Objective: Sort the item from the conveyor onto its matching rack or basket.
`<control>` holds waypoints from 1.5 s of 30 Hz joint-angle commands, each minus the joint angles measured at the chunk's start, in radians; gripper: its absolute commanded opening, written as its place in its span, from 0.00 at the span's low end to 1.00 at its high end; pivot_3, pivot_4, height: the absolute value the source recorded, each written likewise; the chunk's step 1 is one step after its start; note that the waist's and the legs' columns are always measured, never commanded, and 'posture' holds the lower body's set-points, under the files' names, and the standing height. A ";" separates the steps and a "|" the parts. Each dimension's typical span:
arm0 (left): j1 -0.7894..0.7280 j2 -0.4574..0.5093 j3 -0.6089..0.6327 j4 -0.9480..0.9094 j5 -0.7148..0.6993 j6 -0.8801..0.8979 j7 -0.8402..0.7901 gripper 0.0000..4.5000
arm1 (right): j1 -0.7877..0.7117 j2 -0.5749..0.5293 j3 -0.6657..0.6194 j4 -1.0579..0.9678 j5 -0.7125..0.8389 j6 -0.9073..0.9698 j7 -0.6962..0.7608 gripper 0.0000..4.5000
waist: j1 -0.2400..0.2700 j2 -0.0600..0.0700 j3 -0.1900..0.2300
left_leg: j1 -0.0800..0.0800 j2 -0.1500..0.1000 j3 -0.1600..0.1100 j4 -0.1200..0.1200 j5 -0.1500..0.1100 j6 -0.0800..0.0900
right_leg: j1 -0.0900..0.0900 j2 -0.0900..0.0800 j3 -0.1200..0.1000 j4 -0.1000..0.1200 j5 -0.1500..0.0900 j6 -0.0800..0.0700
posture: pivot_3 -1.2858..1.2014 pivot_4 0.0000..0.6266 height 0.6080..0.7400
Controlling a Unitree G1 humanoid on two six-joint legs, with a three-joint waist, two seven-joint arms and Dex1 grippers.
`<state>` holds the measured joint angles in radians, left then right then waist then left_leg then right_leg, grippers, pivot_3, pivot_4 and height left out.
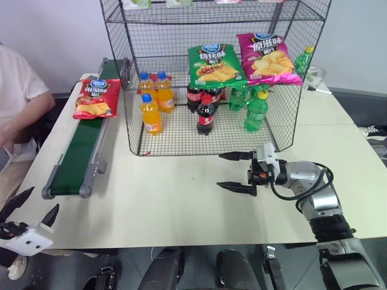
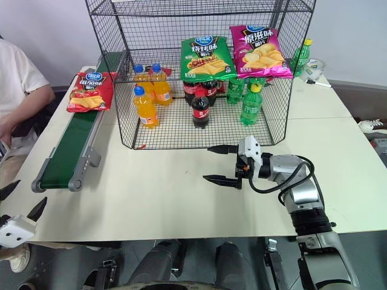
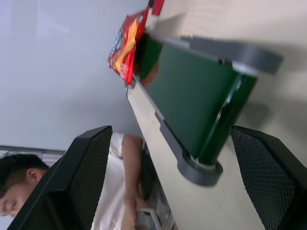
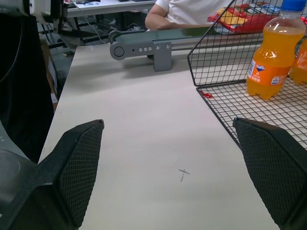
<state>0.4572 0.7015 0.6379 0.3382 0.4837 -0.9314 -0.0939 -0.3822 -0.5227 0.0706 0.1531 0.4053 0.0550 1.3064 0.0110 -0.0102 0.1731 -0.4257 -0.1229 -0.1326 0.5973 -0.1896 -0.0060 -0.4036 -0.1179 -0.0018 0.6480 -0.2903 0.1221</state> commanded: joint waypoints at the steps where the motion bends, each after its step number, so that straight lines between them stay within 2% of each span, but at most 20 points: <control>1: 0.000 0.036 -0.016 0.024 0.025 -0.012 0.076 0.90 | -0.010 0.010 0.006 -0.020 -0.010 -0.022 -0.008 1.00 | 0.000 0.000 0.000 | 0.000 0.000 0.000 0.000 0.000 0.000 | 0.000 0.000 0.000 0.000 0.000 0.000 | 0.52 0.24 1.00; 10: -0.030 0.108 -0.081 0.077 0.066 0.014 0.184 0.90 | -0.002 0.011 0.003 -0.027 -0.019 -0.022 -0.024 1.00 | -0.001 0.000 0.000 | 0.000 0.000 0.000 0.000 0.000 0.000 | 0.000 0.000 0.000 0.001 0.000 0.000 | 0.52 0.24 1.00; 24: -0.037 0.158 -0.166 0.124 0.105 0.048 0.305 0.90 | 0.028 0.002 0.016 -0.048 -0.044 -0.028 -0.029 1.00 | -0.002 0.000 -0.001 | 0.001 0.000 0.000 0.000 0.000 0.000 | 0.000 0.001 0.000 0.003 0.000 0.001 | 0.52 0.24 1.00; 45: -0.085 0.188 -0.262 0.144 0.090 0.078 0.339 0.90 | 0.034 0.000 0.015 -0.054 -0.044 -0.037 -0.044 1.00 | -0.002 -0.001 -0.001 | 0.002 0.000 0.000 0.000 0.001 0.000 | 0.000 0.001 0.000 0.004 0.001 0.001 | 0.52 0.24 1.00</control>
<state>0.3734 0.8673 0.3689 0.4880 0.5885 -0.8538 0.2270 -0.3514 -0.5184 0.0925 0.1409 0.3567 0.0379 1.2632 0.0089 -0.0110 0.1723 -0.4236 -0.1230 -0.1326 0.5975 -0.1891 -0.0065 -0.4034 -0.1170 -0.0020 0.6520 -0.2897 0.1230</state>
